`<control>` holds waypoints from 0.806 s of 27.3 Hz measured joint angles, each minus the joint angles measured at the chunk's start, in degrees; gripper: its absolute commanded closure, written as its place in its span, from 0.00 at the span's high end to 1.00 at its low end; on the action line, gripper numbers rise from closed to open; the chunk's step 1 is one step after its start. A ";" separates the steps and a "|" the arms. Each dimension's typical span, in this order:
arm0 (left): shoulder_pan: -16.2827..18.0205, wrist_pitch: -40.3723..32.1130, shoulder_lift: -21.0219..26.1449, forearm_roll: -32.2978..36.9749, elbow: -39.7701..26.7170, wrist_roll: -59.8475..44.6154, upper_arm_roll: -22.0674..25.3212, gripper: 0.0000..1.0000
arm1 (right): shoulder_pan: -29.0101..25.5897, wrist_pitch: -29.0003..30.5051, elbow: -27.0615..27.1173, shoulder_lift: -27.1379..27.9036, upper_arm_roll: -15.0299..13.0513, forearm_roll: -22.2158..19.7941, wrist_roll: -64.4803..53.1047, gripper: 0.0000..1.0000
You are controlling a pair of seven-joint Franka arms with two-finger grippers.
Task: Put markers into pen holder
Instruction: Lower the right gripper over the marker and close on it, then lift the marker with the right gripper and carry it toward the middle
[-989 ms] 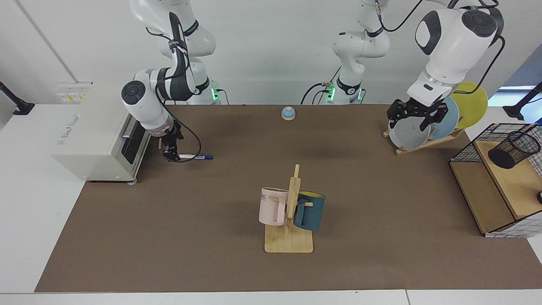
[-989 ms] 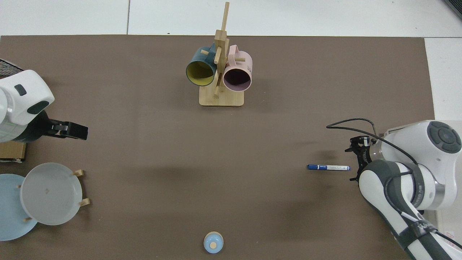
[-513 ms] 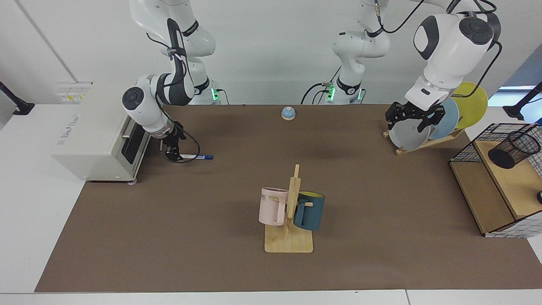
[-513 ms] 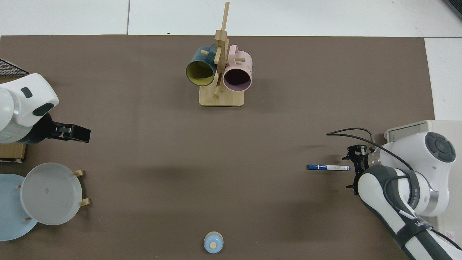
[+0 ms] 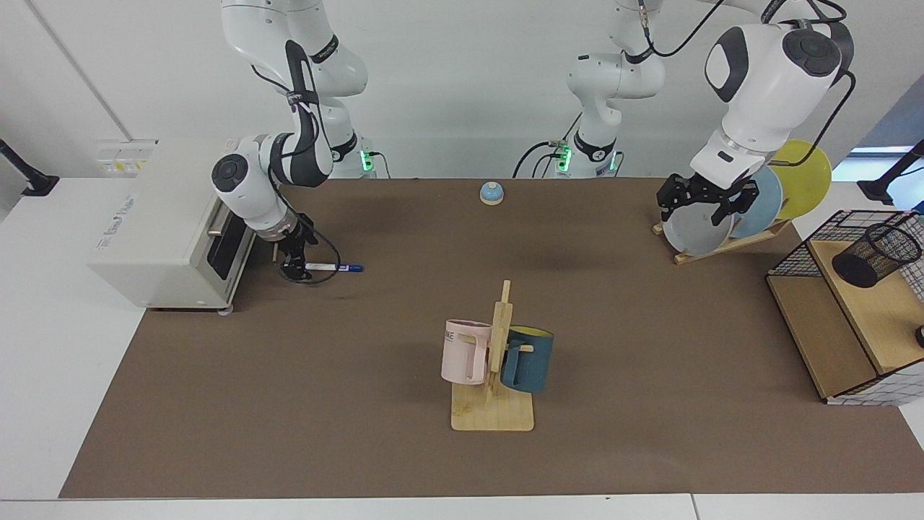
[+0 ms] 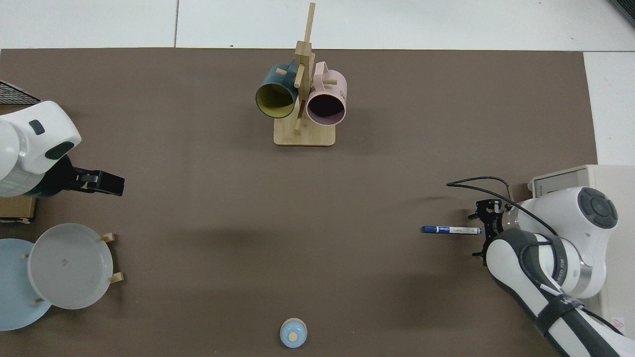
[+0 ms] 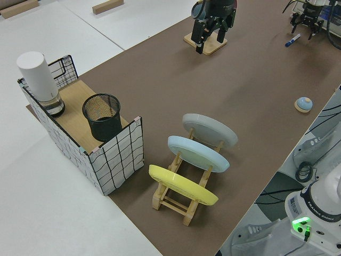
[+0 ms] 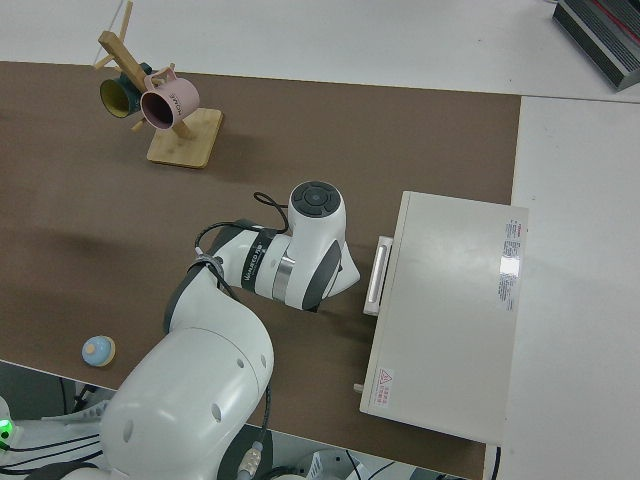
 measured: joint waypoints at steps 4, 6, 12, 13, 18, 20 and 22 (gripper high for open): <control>0.03 0.00 0.01 0.00 -0.01 0.00 0.04 1.00 | 0.00 1.21 -0.74 0.27 0.00 0.01 -0.14 0.72; 0.04 0.00 0.01 0.00 -0.01 0.00 0.06 1.00 | 0.00 1.29 -0.65 0.23 0.00 0.02 -0.62 0.45; 0.04 0.00 0.02 0.00 -0.02 0.00 0.08 1.00 | -0.17 1.30 -0.53 0.08 0.00 0.04 -3.41 0.00; 0.04 0.00 0.02 0.00 -0.02 0.00 0.08 1.00 | -0.17 1.21 -0.53 0.02 0.01 0.04 -3.87 0.00; 0.05 0.00 0.03 0.00 -0.05 0.00 0.11 1.00 | -0.21 0.64 -0.40 -0.39 0.02 0.05 -4.91 0.00; 0.05 0.00 0.03 0.00 -0.05 0.00 0.11 1.00 | -0.22 -0.56 0.17 -0.49 0.02 0.05 -5.03 0.00; 0.05 0.00 0.03 0.00 -0.05 0.00 0.11 1.00 | -0.22 -2.87 1.21 -0.67 0.04 0.05 -5.11 0.00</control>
